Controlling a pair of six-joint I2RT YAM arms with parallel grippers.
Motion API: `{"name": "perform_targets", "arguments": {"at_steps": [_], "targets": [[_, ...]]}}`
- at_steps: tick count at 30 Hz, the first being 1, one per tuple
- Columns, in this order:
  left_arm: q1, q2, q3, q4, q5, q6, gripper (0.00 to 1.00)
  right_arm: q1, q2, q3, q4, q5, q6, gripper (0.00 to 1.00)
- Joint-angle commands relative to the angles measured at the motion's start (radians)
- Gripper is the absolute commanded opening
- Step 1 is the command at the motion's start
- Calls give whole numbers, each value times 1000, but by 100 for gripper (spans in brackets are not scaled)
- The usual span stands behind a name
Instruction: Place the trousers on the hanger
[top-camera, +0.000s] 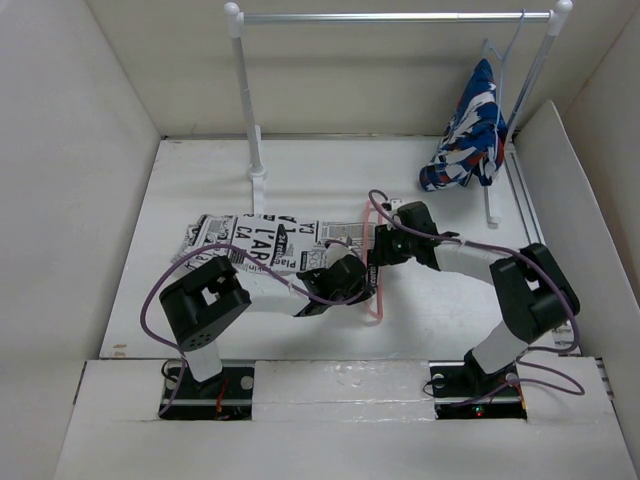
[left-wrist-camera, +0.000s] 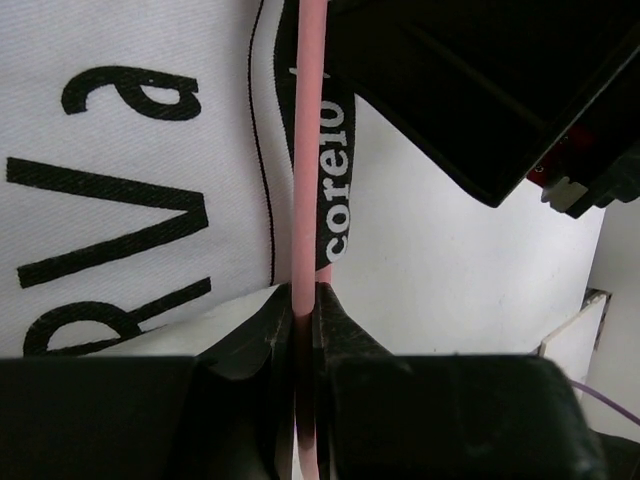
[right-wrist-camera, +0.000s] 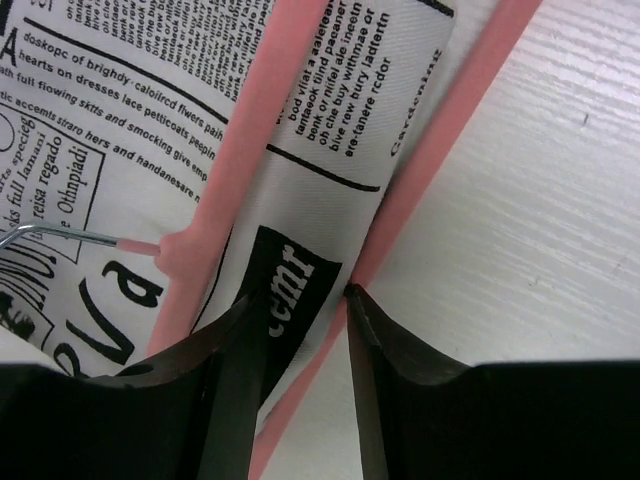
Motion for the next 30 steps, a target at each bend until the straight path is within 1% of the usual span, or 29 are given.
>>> {"name": "perform_targets", "arguments": {"at_steps": [1,2,3,4,6,11,12,15,16,17,20,25,26,29,30], "targets": [[7,2,35,-29,-45,-6,0,17,38,8,74,-32,18,41],[7,6,36,-31,-49,-4,0,17,44,4,85,-41,26,38],[7,6,39,-35,-49,-3,0,17,49,-1,110,-52,32,32],[7,8,42,-47,-56,3,0,8,38,-27,145,-78,50,0],[7,9,42,-51,-59,5,0,-6,22,-48,156,-88,55,0],[7,18,36,-101,-92,32,0,-98,-149,-61,79,-107,29,0],[16,12,35,-104,-101,37,0,-144,-173,-59,61,-128,18,0],[25,-4,15,-120,-121,52,0,-223,-245,-62,-24,-176,-33,0],[39,-17,6,-123,-122,54,0,-280,-259,-74,-53,-185,-57,0],[39,-23,-10,-129,-124,56,0,-311,-299,-84,-63,-193,-66,0],[65,-54,-54,-130,-125,60,0,-420,-351,-110,-117,-233,-115,0],[97,-124,-115,-153,-142,88,0,-550,-391,-140,-188,-259,-198,0],[108,-150,-135,-158,-142,95,0,-601,-393,-145,-189,-265,-207,0],[117,-184,-151,-176,-150,132,0,-649,-368,-150,-188,-294,-231,0],[117,-198,-151,-182,-157,137,0,-659,-353,-142,-188,-294,-261,0]]}}
